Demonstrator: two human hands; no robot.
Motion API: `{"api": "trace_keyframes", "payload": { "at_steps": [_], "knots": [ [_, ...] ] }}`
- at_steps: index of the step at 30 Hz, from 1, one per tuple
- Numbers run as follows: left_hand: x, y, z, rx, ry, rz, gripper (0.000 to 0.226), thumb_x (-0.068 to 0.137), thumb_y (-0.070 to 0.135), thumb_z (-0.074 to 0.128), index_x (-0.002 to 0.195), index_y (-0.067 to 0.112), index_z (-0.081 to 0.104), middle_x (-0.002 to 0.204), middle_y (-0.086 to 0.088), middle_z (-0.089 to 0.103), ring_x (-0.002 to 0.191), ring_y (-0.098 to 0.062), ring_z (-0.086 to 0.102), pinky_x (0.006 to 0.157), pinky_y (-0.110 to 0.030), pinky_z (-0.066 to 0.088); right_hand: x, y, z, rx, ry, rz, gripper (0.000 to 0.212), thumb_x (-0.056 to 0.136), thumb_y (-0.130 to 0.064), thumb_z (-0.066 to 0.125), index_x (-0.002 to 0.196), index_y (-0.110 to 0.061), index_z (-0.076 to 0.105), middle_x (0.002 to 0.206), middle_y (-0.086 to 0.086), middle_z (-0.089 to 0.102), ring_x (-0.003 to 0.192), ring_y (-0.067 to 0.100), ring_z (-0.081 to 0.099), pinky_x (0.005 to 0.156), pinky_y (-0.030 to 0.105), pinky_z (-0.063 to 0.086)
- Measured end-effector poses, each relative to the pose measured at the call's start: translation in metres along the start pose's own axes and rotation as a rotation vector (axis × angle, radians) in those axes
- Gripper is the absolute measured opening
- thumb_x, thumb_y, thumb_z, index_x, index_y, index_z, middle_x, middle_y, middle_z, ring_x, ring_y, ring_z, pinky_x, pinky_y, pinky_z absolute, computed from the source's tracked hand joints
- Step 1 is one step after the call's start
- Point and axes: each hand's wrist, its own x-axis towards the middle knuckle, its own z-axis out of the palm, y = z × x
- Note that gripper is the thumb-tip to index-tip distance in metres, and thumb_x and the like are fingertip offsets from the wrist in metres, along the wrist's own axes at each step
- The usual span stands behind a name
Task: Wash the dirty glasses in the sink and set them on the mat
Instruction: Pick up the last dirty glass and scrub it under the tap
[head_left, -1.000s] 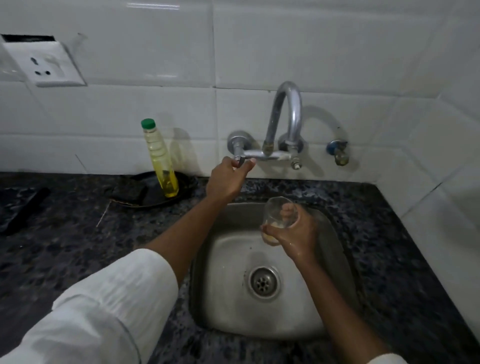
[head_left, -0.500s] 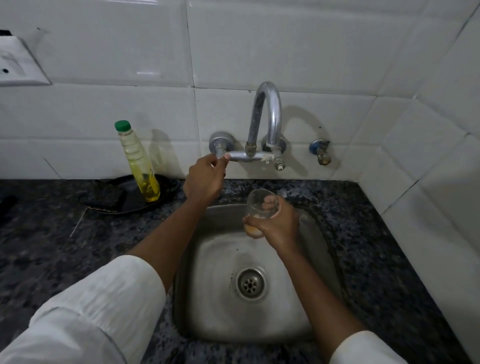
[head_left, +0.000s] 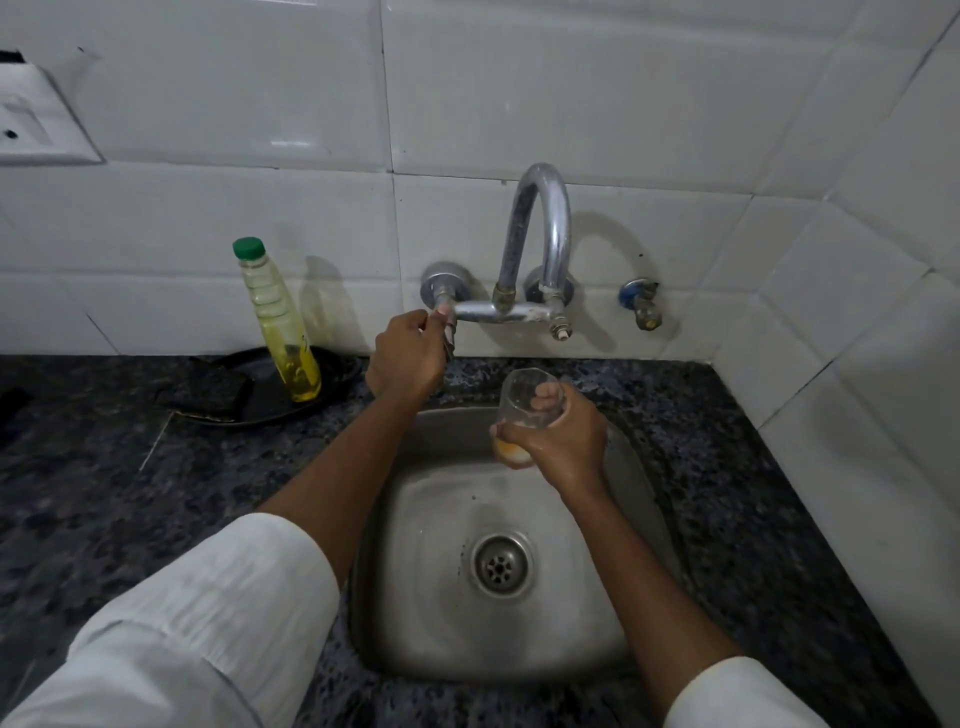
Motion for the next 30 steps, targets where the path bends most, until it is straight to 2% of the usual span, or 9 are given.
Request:
{"api": "trace_keyframes", "payload": {
  "at_steps": [8, 12, 15, 17, 19, 22, 26, 28, 30],
  "knots": [
    [-0.001, 0.001, -0.001, 0.014, 0.022, -0.034, 0.051, 0.101, 0.051, 0.034, 0.084, 0.016, 0.066, 0.087, -0.009, 0.071, 0.083, -0.03, 0.064, 0.068, -0.035, 0.039, -0.004, -0.002, -0.008, -0.04, 0.031, -0.015, 0.059, 0.042, -0.036, 0.095, 0.092, -0.022, 0.066, 0.087, -0.006, 0.069, 0.078, 0.012, 0.064, 0.069, 0.025, 0.05],
    [-0.003, -0.001, -0.002, -0.044, -0.014, -0.048, 0.055, 0.097, 0.061, 0.033, 0.084, 0.019, 0.065, 0.086, -0.007, 0.072, 0.082, -0.028, 0.067, 0.075, -0.039, 0.05, -0.005, -0.003, -0.01, -0.062, 0.04, -0.018, 0.058, 0.043, -0.038, 0.094, 0.09, -0.021, 0.065, 0.085, -0.006, 0.068, 0.077, 0.012, 0.064, 0.067, 0.027, 0.05],
    [-0.019, -0.009, 0.004, -0.278, -0.068, -0.154, 0.049, 0.092, 0.068, 0.038, 0.087, 0.023, 0.057, 0.089, -0.007, 0.07, 0.085, -0.029, 0.068, 0.082, -0.051, 0.056, -0.007, -0.004, -0.011, -0.076, 0.043, -0.029, 0.058, 0.043, -0.039, 0.094, 0.09, -0.021, 0.064, 0.084, -0.007, 0.067, 0.075, 0.01, 0.062, 0.064, 0.023, 0.047],
    [-0.046, -0.016, 0.015, -0.398, -0.157, -0.303, 0.045, 0.096, 0.063, 0.039, 0.102, 0.022, 0.056, 0.099, -0.009, 0.068, 0.091, -0.028, 0.065, 0.085, -0.048, 0.054, -0.008, -0.005, -0.011, -0.067, 0.033, -0.03, 0.057, 0.044, -0.037, 0.094, 0.089, -0.02, 0.064, 0.082, -0.008, 0.066, 0.072, 0.007, 0.06, 0.06, 0.02, 0.043],
    [-0.076, -0.024, 0.03, -0.48, -0.386, -0.483, 0.05, 0.099, 0.06, 0.035, 0.118, 0.019, 0.056, 0.111, -0.01, 0.066, 0.099, -0.027, 0.063, 0.085, -0.044, 0.052, -0.01, -0.007, -0.01, -0.054, 0.02, -0.032, 0.054, 0.045, -0.034, 0.094, 0.087, -0.019, 0.062, 0.08, -0.01, 0.064, 0.069, 0.004, 0.057, 0.058, 0.019, 0.04],
    [-0.106, -0.035, 0.047, -0.692, -0.681, -0.651, 0.059, 0.097, 0.064, 0.034, 0.123, 0.019, 0.062, 0.122, -0.012, 0.063, 0.111, -0.03, 0.061, 0.093, -0.048, 0.052, -0.013, -0.01, -0.007, -0.072, 0.007, -0.026, 0.054, 0.049, -0.037, 0.093, 0.09, -0.019, 0.062, 0.083, -0.008, 0.065, 0.072, 0.006, 0.058, 0.058, 0.018, 0.041],
    [-0.116, -0.033, 0.062, -1.198, -0.672, -0.734, 0.057, 0.101, 0.053, 0.036, 0.13, 0.01, 0.062, 0.122, -0.016, 0.068, 0.106, -0.028, 0.067, 0.085, -0.042, 0.057, -0.017, -0.011, -0.002, -0.105, 0.024, -0.007, 0.055, 0.051, -0.041, 0.091, 0.093, -0.021, 0.061, 0.084, -0.01, 0.064, 0.073, 0.004, 0.059, 0.059, 0.017, 0.043],
    [-0.115, -0.031, 0.064, -1.313, -0.644, -0.755, 0.054, 0.102, 0.046, 0.038, 0.131, 0.006, 0.059, 0.12, -0.018, 0.069, 0.103, -0.027, 0.069, 0.085, -0.039, 0.057, -0.016, -0.01, -0.004, -0.08, -0.043, 0.0, 0.057, 0.054, -0.039, 0.091, 0.098, -0.02, 0.06, 0.089, -0.008, 0.065, 0.078, 0.007, 0.061, 0.063, 0.02, 0.046],
    [-0.113, -0.031, 0.063, -1.328, -0.654, -0.773, 0.054, 0.102, 0.046, 0.04, 0.131, 0.004, 0.058, 0.118, -0.019, 0.069, 0.101, -0.027, 0.069, 0.086, -0.036, 0.057, -0.013, -0.007, -0.013, -0.096, -0.148, -0.029, 0.06, 0.058, -0.039, 0.089, 0.104, -0.02, 0.055, 0.099, -0.005, 0.063, 0.089, 0.011, 0.06, 0.071, 0.025, 0.048]
  ]
}}
